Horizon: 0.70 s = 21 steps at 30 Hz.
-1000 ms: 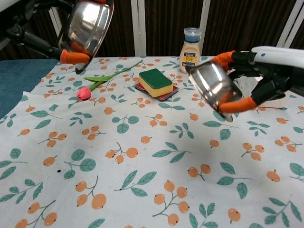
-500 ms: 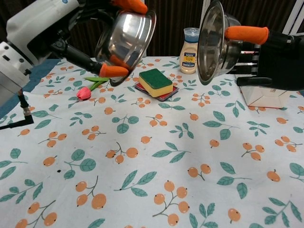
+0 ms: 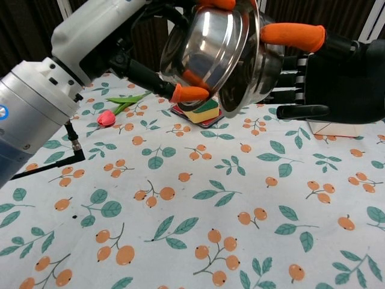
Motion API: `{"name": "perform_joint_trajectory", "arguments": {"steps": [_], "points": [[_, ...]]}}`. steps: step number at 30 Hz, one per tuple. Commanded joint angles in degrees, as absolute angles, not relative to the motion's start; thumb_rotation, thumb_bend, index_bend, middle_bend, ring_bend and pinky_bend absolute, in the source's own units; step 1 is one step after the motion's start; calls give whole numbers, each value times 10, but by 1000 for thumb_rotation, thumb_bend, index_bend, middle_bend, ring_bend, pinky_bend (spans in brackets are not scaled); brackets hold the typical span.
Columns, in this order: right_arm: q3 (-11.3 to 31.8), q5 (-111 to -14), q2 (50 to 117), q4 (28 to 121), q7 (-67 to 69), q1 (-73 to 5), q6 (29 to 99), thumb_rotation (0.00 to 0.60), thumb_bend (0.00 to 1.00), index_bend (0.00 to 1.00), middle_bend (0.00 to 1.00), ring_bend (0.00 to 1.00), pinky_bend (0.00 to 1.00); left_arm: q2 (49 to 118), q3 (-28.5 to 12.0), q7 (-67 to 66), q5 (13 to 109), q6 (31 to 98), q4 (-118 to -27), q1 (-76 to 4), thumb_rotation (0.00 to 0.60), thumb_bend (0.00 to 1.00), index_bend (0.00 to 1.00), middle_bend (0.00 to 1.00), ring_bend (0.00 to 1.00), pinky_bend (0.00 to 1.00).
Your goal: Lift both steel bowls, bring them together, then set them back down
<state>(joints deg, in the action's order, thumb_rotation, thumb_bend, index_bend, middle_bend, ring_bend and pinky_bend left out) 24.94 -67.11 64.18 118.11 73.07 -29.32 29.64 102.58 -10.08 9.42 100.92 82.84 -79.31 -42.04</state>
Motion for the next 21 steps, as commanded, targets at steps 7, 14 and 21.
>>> {"name": "perform_joint_trajectory", "arguments": {"steps": [7,14,21], "points": [[239,-649,643,1209,693,-302,297,600,369,1000,1000,1000,1000,1061,-99,80,1014,825,-766,-436,600,486,483,619,519,756],[246,-637,635,1195,694,-298,299,600,369,1000,1000,1000,1000,1046,-90,75,1030,843,-786,-432,600,491,484,619,519,757],[260,-639,631,1158,728,-292,272,600,369,1000,1000,1000,1000,1001,-89,65,1028,849,-832,-420,600,498,484,619,519,756]]}}
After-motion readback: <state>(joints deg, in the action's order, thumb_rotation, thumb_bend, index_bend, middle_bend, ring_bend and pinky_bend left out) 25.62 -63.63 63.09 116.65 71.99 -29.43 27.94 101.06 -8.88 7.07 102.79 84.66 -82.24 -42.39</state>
